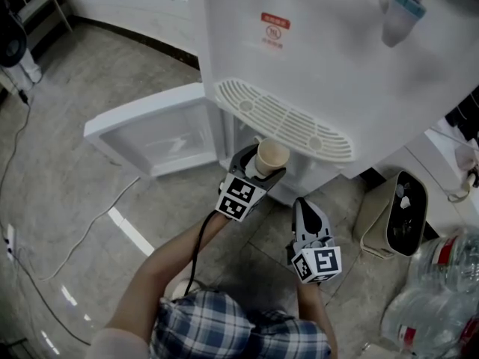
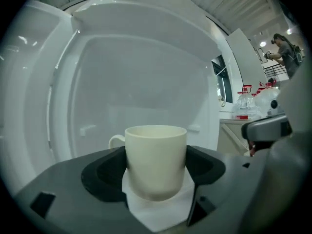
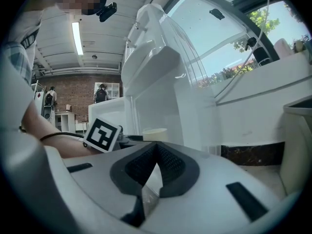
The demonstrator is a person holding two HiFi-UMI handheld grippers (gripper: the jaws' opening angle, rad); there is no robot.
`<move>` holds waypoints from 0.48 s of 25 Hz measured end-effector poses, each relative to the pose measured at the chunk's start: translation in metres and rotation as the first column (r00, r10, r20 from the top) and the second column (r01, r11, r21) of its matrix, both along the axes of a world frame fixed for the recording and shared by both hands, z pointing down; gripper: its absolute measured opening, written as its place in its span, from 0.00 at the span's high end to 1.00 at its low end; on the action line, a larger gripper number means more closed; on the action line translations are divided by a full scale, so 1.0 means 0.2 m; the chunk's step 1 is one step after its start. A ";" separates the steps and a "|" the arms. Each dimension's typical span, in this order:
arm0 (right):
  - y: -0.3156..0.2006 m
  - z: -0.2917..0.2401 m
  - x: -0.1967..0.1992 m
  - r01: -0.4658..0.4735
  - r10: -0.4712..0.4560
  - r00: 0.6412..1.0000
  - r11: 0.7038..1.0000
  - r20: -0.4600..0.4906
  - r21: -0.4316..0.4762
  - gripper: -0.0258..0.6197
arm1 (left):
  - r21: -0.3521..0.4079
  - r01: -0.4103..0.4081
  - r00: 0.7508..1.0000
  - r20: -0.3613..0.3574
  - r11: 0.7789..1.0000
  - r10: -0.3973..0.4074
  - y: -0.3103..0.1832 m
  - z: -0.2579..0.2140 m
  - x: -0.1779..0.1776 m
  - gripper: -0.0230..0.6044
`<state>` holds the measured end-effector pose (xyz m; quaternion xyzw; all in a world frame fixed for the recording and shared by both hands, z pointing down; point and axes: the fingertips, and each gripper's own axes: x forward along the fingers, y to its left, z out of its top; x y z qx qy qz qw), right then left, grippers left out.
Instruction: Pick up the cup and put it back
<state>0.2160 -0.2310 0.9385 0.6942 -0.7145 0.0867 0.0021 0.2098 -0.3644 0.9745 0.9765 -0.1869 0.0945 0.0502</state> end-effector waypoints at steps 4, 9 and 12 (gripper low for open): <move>0.01 0.00 -0.01 0.007 -0.007 1.000 1.000 0.005 -0.003 0.93 | 0.004 0.019 0.999 0.040 1.000 -0.020 -0.08 0.08 0.14 0.34; 0.01 0.01 -0.04 0.052 -0.052 0.999 0.999 0.004 -0.004 0.93 | 0.043 -0.017 0.991 0.133 0.999 0.012 -0.12 0.24 0.24 0.34; 0.02 0.02 -0.05 0.062 -0.062 0.998 0.998 0.004 -0.008 0.93 | 0.008 -0.038 0.990 0.136 0.999 0.036 -0.10 0.30 0.22 0.34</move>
